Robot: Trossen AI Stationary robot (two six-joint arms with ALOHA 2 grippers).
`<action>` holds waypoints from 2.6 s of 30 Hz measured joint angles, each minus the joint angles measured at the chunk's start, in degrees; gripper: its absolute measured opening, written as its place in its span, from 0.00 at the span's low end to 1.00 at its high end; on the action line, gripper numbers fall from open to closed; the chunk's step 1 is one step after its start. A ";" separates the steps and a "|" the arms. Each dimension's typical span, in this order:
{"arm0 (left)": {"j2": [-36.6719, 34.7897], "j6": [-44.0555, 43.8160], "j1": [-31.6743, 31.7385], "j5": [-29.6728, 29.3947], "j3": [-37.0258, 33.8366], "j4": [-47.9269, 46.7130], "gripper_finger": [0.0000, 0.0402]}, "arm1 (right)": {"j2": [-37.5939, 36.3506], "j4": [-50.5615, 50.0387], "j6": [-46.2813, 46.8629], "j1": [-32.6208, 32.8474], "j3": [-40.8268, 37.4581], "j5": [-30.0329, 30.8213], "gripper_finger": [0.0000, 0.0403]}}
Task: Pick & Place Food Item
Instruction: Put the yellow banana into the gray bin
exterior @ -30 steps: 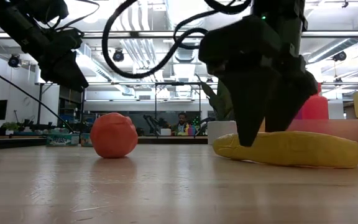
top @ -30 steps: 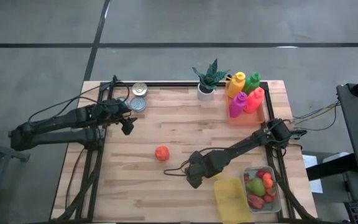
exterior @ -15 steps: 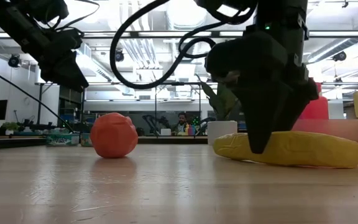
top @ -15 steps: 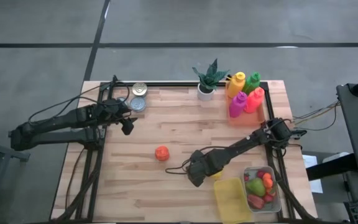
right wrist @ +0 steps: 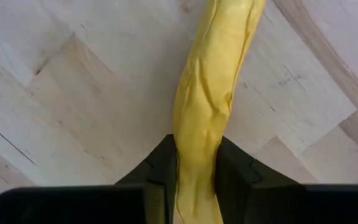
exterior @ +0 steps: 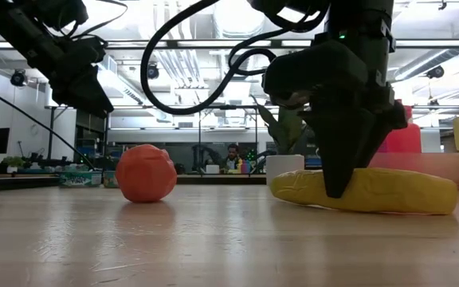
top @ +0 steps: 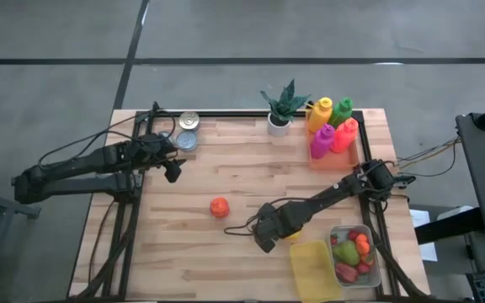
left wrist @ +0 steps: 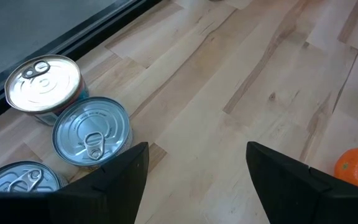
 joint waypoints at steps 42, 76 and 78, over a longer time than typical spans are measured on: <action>0.00 -0.01 -0.01 0.00 -0.01 0.01 0.69 | -29.91 -13.31 -4.52 3.37 -0.59 0.68 0.23; 0.00 -0.01 -0.01 0.00 -0.01 0.00 0.69 | -35.26 -32.57 -5.22 37.11 -2.51 4.10 0.23; 0.00 -0.01 -0.01 0.00 -0.01 0.00 0.69 | -35.42 -33.32 6.25 36.98 -2.54 5.18 0.23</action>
